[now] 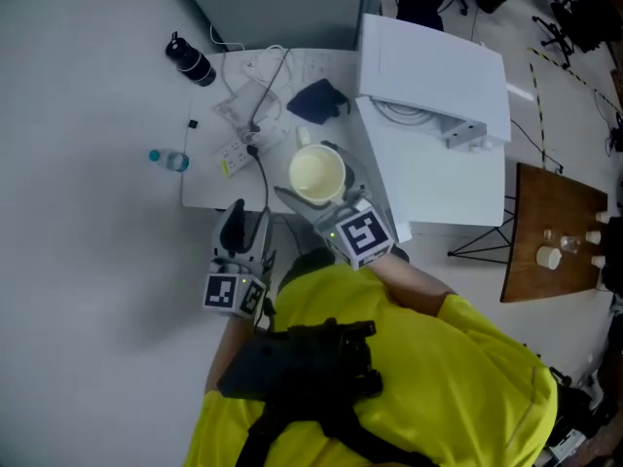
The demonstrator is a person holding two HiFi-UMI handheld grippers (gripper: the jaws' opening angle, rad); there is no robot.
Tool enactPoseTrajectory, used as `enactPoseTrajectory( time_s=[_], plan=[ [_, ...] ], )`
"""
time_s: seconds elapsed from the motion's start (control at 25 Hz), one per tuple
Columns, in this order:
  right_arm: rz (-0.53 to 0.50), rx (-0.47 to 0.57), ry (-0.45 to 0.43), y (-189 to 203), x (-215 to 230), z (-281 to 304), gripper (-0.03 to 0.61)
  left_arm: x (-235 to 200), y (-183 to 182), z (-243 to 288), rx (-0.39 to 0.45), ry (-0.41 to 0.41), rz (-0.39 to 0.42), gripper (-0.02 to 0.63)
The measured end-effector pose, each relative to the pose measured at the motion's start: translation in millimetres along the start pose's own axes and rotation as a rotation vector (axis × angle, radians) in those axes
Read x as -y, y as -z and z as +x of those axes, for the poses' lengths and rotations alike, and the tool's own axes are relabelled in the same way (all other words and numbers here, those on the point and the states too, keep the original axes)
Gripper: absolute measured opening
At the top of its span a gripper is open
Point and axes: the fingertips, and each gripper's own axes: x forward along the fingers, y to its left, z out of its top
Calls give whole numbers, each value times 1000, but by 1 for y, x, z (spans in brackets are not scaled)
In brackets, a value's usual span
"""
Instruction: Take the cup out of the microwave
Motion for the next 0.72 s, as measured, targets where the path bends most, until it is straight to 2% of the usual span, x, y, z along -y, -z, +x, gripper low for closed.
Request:
enactPoseTrajectory(
  time_s=[0.12, 0.28, 0.36, 0.52, 0.72],
  plan=[
    [-14, -70, 87, 72, 18, 58, 462, -20, 8, -2, -33, 54, 22, 213],
    [13, -238, 168, 205, 50, 100, 462, -27, 44, -4, -141, 125, -116, 213],
    [25, -293, 192, 251, 67, 117, 462, -31, 54, -7, -164, 130, -148, 213],
    [25, -300, 205, 291, 84, 146, 462, -55, 61, -17, -160, 50, -100, 190],
    [13, -320, 225, 314, 104, 161, 462, -67, 73, -15, -190, 54, -149, 190]
  ],
)
